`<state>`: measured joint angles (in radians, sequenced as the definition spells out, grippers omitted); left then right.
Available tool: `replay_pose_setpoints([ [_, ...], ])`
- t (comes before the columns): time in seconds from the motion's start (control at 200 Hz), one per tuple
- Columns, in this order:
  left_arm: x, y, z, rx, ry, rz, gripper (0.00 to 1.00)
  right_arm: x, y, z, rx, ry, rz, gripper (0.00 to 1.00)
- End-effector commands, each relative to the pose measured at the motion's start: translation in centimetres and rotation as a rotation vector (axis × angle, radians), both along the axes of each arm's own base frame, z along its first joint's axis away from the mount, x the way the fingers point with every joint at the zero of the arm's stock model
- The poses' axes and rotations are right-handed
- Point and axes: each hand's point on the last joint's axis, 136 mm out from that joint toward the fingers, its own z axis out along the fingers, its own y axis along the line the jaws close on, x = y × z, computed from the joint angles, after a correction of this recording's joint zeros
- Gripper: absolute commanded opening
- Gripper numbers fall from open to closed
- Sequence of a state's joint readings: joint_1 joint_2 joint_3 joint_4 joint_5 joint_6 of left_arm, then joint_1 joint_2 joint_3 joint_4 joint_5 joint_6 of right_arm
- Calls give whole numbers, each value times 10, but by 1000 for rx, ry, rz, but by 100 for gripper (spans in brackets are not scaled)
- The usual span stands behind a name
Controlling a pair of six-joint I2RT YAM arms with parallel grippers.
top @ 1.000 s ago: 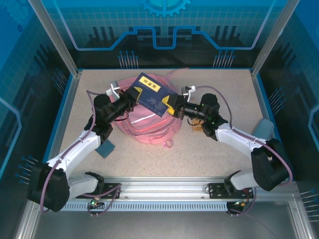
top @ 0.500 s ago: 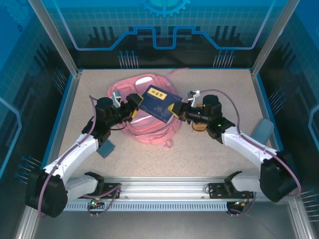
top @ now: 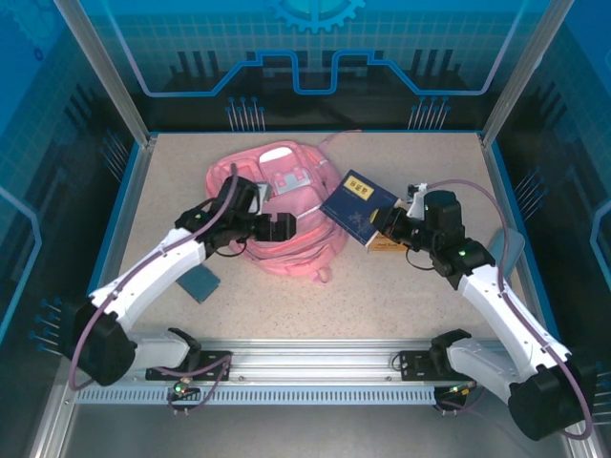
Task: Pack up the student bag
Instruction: Pass the book, then open the student bag at the top-center of the table.
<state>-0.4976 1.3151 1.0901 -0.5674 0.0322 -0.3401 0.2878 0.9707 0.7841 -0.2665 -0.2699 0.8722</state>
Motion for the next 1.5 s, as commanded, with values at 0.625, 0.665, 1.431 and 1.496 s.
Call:
replay_pose_setpoints([
  [0.625, 43, -30, -102, 591, 198, -353, 65, 7, -23, -13, -26, 22, -34, 7],
  [0.665, 43, -31, -105, 618, 195, -364, 66, 8, -23, -15, -20, 28, -35, 7],
  [1.431, 96, 6, 70, 728, -408, 98, 6, -10, -64, -21, -201, 26, -176, 7],
  [1.496, 100, 2, 82, 686, -434, 118, 5, -11, -55, -18, -174, 12, -128, 7],
])
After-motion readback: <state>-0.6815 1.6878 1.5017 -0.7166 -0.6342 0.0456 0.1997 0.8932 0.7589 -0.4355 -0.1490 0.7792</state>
